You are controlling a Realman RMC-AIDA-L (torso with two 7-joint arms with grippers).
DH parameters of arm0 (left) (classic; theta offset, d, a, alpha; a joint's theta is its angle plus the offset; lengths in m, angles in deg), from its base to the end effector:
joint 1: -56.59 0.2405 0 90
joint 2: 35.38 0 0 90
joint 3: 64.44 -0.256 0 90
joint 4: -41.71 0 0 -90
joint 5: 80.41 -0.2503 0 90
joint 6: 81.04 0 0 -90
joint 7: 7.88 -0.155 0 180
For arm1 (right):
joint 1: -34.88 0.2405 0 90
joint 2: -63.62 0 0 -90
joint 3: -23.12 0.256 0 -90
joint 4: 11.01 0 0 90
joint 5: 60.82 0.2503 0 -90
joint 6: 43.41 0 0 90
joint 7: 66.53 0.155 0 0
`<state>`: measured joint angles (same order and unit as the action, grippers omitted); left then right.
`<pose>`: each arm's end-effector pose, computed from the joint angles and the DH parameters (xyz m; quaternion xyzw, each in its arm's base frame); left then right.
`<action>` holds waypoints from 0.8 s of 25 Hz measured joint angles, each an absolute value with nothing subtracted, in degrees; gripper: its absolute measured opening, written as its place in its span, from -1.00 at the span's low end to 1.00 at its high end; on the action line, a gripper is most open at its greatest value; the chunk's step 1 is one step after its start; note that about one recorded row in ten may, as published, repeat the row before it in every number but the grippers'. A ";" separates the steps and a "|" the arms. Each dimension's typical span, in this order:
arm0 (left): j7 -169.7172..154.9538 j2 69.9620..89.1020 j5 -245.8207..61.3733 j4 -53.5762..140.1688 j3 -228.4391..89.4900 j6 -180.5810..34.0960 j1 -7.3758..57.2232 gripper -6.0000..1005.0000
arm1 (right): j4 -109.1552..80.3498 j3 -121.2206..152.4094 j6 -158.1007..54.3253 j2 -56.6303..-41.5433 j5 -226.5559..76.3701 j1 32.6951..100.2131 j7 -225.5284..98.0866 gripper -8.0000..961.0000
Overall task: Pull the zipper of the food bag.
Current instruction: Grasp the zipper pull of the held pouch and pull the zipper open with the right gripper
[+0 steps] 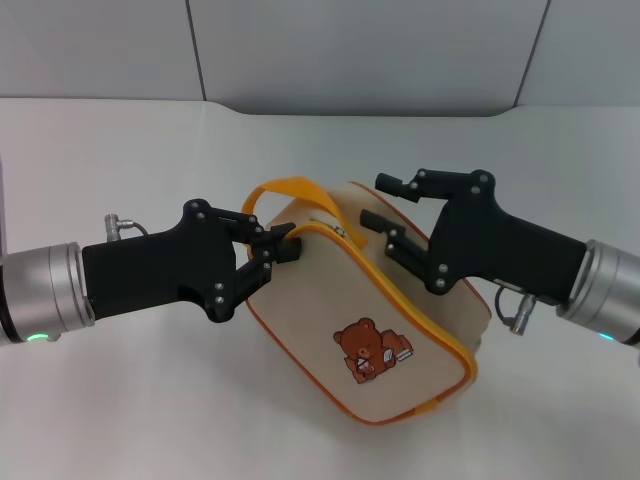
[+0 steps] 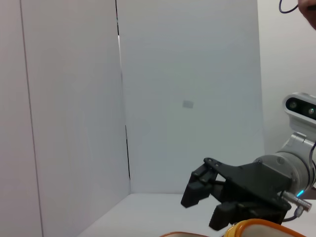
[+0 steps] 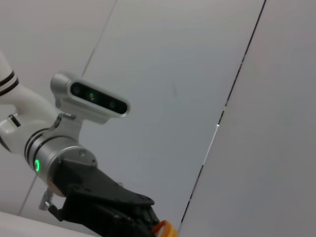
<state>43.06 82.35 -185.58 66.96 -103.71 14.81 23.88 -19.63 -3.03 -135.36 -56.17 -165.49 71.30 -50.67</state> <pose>-0.2598 0.3516 -0.0252 -0.9318 -0.0244 -0.3335 0.1409 0.2456 0.3472 -0.0689 -0.8787 -0.1153 0.3651 0.2850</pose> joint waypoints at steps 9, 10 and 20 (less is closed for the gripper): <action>43.25 82.45 -185.57 67.01 -103.82 14.83 23.39 -0.85 | -17.95 -4.57 -134.91 -56.16 -166.23 71.91 -54.08 -0.35; 43.26 82.46 -185.58 67.01 -103.82 14.78 23.25 -0.85 | -17.89 -5.23 -134.90 -56.16 -166.25 71.96 -54.11 -0.35; 43.36 82.57 -185.85 67.03 -103.96 14.62 22.67 -0.85 | -16.06 -6.15 -135.06 -56.22 -165.82 72.15 -57.53 -0.35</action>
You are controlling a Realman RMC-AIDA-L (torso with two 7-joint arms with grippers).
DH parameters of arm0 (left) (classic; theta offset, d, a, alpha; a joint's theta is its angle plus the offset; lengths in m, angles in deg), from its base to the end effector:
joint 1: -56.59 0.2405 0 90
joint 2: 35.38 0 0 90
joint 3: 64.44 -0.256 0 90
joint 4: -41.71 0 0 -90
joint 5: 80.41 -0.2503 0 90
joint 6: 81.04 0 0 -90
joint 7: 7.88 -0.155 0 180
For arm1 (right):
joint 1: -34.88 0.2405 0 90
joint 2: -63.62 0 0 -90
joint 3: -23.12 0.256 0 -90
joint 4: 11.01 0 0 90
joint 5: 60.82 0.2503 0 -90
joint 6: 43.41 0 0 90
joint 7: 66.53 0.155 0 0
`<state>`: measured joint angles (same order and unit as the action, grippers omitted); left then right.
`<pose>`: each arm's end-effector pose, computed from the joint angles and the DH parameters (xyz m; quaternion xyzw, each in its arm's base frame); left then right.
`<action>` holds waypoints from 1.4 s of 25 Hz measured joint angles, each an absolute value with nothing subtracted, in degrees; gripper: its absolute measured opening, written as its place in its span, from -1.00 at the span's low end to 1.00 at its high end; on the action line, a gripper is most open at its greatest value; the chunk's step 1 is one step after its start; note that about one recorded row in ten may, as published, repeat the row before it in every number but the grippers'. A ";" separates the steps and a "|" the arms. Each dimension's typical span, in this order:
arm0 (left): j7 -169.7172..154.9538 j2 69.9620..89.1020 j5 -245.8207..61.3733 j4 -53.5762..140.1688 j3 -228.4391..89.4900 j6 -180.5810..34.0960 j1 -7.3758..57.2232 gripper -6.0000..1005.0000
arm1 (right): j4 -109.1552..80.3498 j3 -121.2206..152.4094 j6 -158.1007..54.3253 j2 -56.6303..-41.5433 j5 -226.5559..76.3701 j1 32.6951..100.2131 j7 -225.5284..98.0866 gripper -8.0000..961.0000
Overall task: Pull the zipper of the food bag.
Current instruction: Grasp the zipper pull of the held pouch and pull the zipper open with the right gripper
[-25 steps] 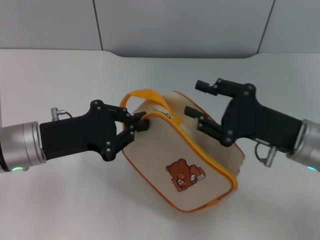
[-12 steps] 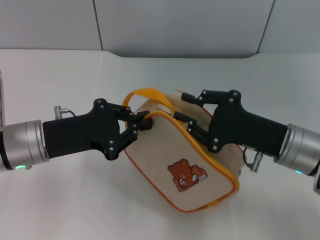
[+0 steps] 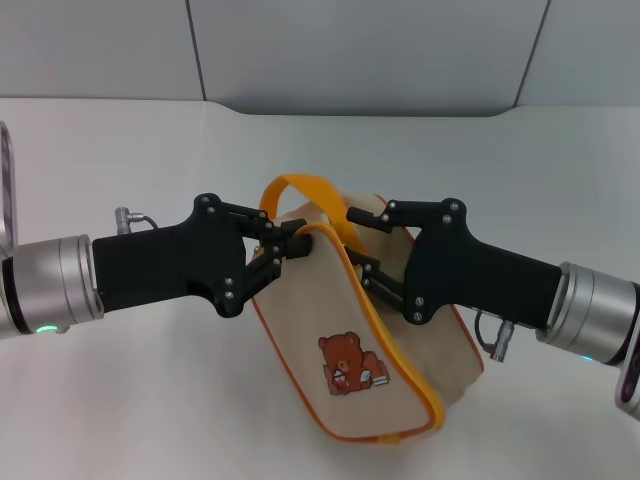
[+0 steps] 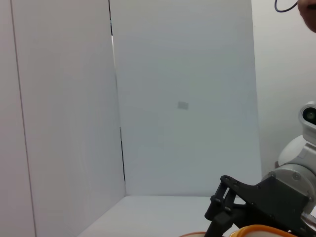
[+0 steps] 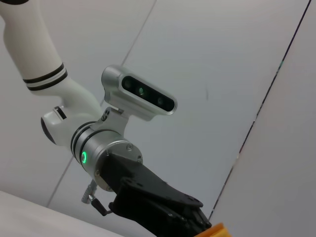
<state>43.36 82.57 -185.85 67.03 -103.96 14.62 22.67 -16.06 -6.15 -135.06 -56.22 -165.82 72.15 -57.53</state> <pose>-0.2520 0.3563 -0.0277 -0.9332 -0.0171 -0.3331 0.1336 0.2393 0.3349 -0.0878 -0.8811 -0.1592 0.3570 0.2661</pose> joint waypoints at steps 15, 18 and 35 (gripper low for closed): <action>43.36 82.74 -185.64 67.01 -104.00 14.78 22.96 -0.85 | -14.65 -7.44 -133.76 -56.26 -166.00 73.55 -57.77 -0.87; 43.33 82.75 -185.61 67.01 -103.94 14.84 23.06 -0.86 | -14.64 -7.46 -133.99 -56.26 -166.09 73.55 -57.53 -0.91; 45.30 82.47 -185.64 66.95 -99.91 12.16 24.15 -0.86 | -40.11 -23.00 -149.91 -55.63 -168.68 57.47 -35.28 -0.97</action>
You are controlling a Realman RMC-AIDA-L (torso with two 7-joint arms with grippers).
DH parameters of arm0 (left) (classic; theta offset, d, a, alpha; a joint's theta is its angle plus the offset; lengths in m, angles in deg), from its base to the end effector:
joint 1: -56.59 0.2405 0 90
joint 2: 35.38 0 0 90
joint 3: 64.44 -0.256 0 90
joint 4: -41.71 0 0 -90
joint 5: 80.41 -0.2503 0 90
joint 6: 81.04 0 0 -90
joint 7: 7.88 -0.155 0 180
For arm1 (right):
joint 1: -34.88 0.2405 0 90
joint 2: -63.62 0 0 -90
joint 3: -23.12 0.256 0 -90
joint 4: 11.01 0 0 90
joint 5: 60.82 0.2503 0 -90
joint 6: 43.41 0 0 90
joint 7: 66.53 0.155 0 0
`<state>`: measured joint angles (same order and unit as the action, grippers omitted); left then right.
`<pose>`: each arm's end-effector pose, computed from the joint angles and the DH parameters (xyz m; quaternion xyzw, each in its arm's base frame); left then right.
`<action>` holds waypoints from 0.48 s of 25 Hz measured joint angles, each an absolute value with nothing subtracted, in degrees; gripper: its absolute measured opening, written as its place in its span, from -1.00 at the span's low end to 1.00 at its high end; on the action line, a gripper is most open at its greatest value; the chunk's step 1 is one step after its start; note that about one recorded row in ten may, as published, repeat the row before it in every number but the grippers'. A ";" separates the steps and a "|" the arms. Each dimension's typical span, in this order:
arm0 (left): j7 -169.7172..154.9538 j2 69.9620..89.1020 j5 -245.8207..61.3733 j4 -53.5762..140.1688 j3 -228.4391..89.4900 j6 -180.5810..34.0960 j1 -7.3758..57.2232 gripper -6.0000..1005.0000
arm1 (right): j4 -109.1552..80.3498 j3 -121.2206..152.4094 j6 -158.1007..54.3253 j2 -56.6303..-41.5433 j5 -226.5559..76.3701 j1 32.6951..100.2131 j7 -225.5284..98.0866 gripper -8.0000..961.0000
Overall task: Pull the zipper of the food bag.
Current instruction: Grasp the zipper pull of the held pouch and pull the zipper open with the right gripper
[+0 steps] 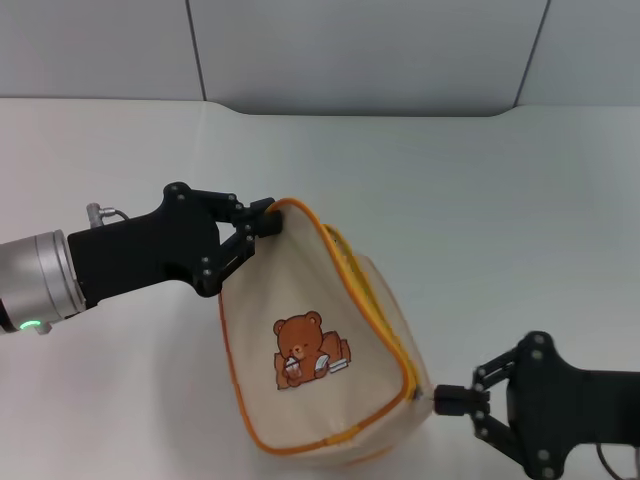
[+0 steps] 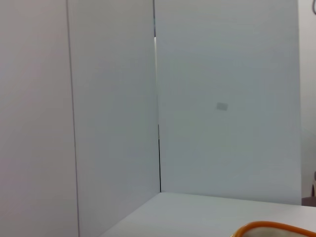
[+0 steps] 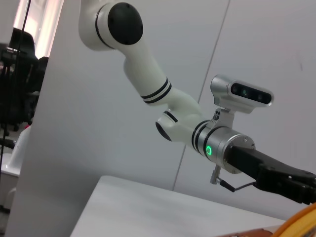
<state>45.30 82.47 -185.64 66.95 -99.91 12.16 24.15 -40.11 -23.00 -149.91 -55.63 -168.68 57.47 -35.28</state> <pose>-0.2683 0.3602 -0.0182 -0.9228 -0.0621 -0.3360 0.1779 0.2878 0.2732 -0.0359 -0.9308 -0.1202 0.3299 0.1022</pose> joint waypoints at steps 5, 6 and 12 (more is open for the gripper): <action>45.64 82.67 -185.77 67.00 -100.08 11.88 24.17 -0.86 | -40.36 -21.33 -150.44 -55.62 -168.21 56.98 -32.10 -0.96; 45.80 82.73 -185.78 66.98 -99.92 11.72 24.17 -0.86 | -40.32 -20.04 -150.74 -55.67 -168.15 57.12 -30.26 -0.96; 46.34 82.79 -185.78 66.68 -99.81 10.94 24.42 -0.83 | -40.03 -15.43 -154.14 -55.66 -168.04 57.48 -25.24 -0.83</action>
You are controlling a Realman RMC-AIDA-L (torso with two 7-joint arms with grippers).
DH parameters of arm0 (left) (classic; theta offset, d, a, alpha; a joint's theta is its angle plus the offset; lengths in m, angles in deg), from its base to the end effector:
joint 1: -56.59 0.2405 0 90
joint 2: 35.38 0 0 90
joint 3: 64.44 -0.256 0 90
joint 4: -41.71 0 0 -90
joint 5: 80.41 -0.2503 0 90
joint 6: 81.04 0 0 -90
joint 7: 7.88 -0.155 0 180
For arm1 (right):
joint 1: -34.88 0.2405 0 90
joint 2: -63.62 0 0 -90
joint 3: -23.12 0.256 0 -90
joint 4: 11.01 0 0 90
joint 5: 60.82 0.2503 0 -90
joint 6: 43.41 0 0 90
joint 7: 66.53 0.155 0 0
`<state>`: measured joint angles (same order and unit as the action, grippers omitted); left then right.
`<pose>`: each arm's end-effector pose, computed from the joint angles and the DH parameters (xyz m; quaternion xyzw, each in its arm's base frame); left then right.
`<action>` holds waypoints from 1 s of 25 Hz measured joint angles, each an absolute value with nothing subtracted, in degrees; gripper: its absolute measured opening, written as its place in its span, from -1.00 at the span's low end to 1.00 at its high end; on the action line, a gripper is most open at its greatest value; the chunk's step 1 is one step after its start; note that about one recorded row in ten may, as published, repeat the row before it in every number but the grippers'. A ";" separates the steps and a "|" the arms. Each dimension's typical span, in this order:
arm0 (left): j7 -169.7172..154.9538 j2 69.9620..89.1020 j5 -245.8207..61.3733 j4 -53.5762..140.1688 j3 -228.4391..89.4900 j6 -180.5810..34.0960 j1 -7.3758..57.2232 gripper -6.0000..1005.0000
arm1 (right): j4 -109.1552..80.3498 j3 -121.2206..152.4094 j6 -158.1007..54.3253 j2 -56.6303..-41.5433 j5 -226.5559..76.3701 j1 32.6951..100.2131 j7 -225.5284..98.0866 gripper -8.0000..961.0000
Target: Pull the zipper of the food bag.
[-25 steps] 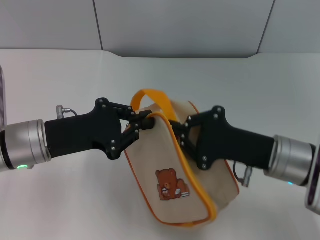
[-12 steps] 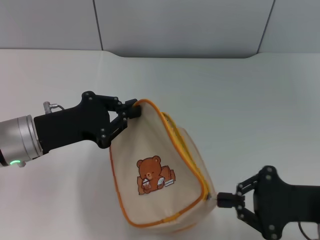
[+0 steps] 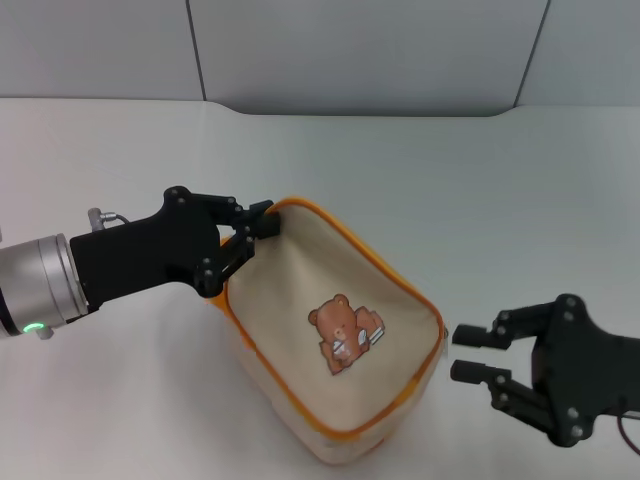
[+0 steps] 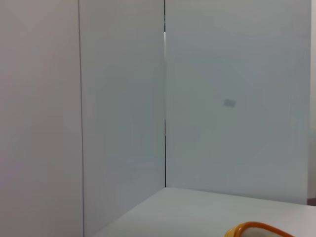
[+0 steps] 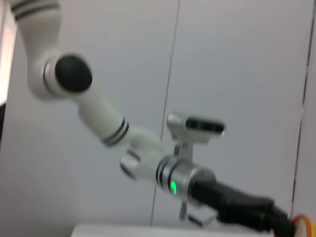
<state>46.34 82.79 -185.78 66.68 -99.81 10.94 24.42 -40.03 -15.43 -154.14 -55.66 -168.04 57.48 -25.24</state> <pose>-0.2714 0.3599 -0.0220 -0.9220 -0.0796 -0.3332 0.1804 0.2865 0.2752 -0.0147 -0.9164 -0.0368 0.3817 0.1150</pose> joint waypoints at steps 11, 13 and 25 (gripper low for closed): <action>46.85 83.48 -185.38 64.92 -99.07 7.14 25.15 -0.71 | -35.52 -9.23 -153.37 -55.11 -167.96 59.19 -21.68 -0.10; 46.85 83.48 -185.03 64.23 -99.07 6.09 25.13 -0.69 | -35.46 -9.21 -152.88 -55.18 -167.96 59.25 -21.44 0.09; 47.83 82.25 -179.08 62.93 -99.73 15.37 27.51 -0.41 | -35.66 -8.58 -149.67 -54.43 -167.96 62.20 -11.67 0.53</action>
